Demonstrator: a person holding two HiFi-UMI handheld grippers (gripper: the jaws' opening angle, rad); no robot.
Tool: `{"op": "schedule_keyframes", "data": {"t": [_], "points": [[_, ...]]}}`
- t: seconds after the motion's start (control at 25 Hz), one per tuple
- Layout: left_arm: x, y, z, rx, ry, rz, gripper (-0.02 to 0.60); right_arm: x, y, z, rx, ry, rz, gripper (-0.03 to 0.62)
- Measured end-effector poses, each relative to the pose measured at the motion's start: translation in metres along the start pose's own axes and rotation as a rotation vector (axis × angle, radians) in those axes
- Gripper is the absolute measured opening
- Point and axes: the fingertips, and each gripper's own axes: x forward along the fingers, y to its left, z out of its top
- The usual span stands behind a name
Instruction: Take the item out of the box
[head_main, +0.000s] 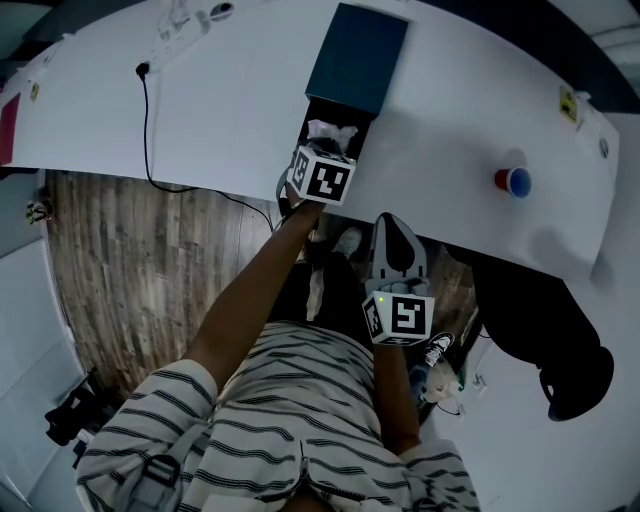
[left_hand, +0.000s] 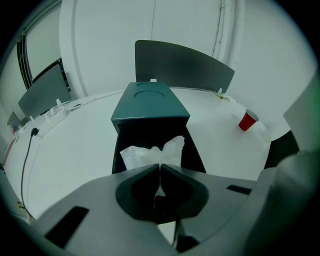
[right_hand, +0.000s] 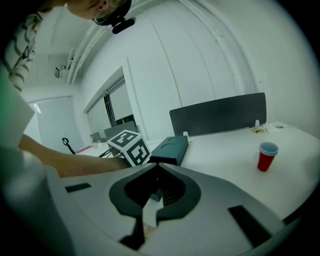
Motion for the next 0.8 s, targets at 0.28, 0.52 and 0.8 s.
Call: {"op": "schedule_keyframes", "data": {"t": [0.28,0.52,0.8], "points": [[-0.012,0.005,0.005,-0.007,-0.039,-0.006,0.03,-0.004,0.0,0.001,-0.007,-0.001,-0.012,0.017],[-0.025,0.002,0.01,-0.009,-0.074,-0.018,0.031,-0.007,0.006,0.006,-0.02,-0.007,-0.013,0.018],[-0.047,0.004,0.021,-0.026,-0.133,-0.022,0.031,-0.013,0.013,0.012,-0.038,-0.014,-0.021,0.017]]}}
